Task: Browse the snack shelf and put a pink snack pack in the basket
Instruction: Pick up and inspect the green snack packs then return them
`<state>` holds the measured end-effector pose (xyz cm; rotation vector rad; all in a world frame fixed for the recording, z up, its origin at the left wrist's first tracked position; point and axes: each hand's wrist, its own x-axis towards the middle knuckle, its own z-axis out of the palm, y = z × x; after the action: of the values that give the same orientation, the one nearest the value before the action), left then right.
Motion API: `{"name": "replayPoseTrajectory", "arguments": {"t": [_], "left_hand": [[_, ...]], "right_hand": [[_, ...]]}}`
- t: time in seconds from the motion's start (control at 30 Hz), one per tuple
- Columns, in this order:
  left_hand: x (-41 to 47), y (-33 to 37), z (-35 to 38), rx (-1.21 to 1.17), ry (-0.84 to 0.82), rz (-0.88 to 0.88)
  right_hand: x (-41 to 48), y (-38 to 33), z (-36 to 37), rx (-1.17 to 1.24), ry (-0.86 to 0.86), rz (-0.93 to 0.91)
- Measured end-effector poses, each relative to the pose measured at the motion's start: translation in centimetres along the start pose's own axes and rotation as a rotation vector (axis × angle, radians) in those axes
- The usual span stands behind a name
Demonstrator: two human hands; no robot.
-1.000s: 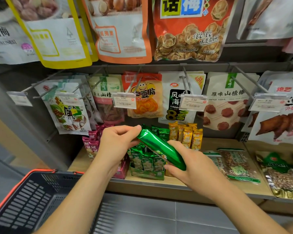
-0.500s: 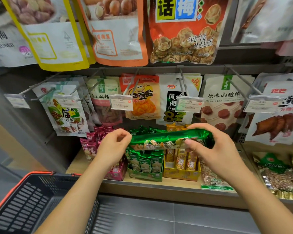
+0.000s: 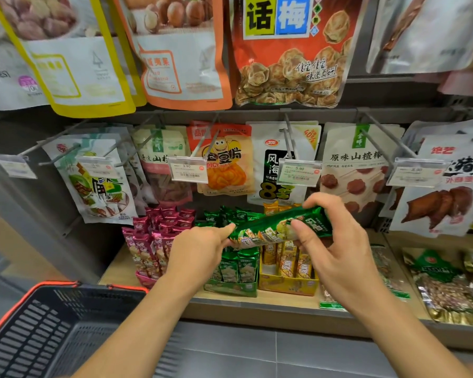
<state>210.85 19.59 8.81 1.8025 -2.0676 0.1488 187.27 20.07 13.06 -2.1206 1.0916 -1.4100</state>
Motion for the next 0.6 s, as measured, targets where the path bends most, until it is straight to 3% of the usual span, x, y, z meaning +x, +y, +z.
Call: {"name": "replayPoseTrajectory", "arguments": {"t": [0.17,0.3,0.47,0.6], "left_hand": [[1.2,-0.1,0.8,0.064,-0.014,-0.064],[2.4,-3.4,2.1,0.083,-0.28,-0.202],[2.0,-4.7,4.6,0.101,-0.53,-0.086],[1.7,-5.0,5.6,0.158,-0.492,-0.055]], "right_hand": [[0.0,-0.2,0.8,-0.153,-0.009,-0.189],[0.3,-0.5,1.4,-0.259,0.005,-0.234],[1.1,-0.4,3.0,-0.281,-0.062,-0.226],[2.7,-0.2,5.6,-0.351,-0.153,-0.209]]}}
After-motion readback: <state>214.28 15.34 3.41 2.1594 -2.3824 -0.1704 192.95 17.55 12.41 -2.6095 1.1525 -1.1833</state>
